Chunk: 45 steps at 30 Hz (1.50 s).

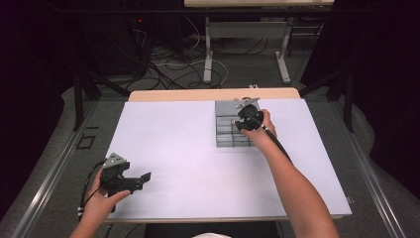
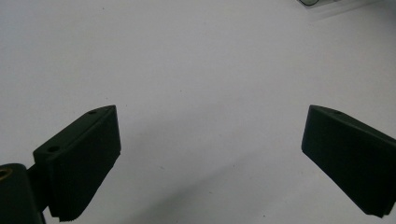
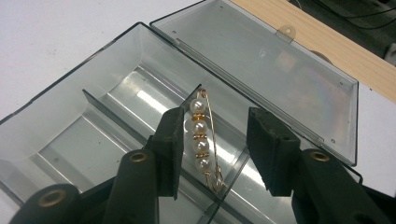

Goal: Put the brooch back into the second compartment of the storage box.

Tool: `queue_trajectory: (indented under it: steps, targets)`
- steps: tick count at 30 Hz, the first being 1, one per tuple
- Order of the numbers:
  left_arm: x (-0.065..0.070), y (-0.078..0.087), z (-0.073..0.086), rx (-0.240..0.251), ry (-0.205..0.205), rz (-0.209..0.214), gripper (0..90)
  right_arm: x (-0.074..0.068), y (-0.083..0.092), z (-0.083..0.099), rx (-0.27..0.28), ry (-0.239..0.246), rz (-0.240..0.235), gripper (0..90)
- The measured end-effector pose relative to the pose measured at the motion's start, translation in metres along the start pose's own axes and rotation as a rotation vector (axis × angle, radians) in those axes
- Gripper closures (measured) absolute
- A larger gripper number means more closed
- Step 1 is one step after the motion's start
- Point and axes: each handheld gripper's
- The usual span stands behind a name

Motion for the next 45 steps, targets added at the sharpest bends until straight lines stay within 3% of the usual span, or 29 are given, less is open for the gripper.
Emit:
queue_trajectory:
  steps: [13,17,32,45]
  targets:
    - [0.0,-0.001,0.0,0.007,-0.001,-0.005,4.4,-0.004,0.014,-0.001,0.014,-0.013,-0.029,47.0]
    - [0.0,-0.001,0.0,0.006,-0.002,-0.006,4.4,-0.006,0.02,-0.001,0.026,-0.006,-0.008,46.5]
    - [0.0,-0.001,0.0,-0.004,-0.001,-0.001,4.4,-0.016,0.047,-0.002,0.079,0.002,-0.074,39.5]
    - [0.001,-0.002,0.0,-0.001,-0.001,-0.001,4.4,-0.03,0.07,0.001,0.082,0.032,-0.095,29.2]
Point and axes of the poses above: each handheld gripper's, and its own axes: y roughly backward along the jaws, z roughly out of its underside, x roughly to its right, and after that the axes turned 7 degrees about -y, right-handed
